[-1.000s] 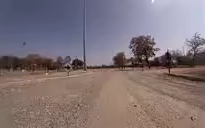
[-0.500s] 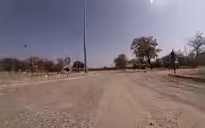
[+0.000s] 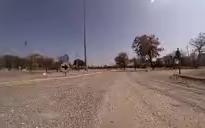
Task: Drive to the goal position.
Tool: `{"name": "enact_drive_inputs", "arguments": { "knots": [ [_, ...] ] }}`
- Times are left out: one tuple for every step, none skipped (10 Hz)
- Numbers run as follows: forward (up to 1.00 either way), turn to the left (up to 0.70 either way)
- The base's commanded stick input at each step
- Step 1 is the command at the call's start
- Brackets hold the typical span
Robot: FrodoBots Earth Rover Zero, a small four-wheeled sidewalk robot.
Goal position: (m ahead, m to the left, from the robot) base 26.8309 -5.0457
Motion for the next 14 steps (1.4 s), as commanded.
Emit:
{"name": "enact_drive_inputs", "arguments": {
  "knots": [
    [1.00,0.00],
    [1.00,0.00],
    [1.00,0.00],
    [1.00,0.00],
    [1.00,0.00],
    [1.00,0.00],
    [1.00,0.00],
    [1.00,0.00],
    [1.00,0.00],
    [1.00,0.00],
    [1.00,0.00],
    [1.00,0.00],
    [1.00,0.00],
    [1.00,0.00]
  ]
}}
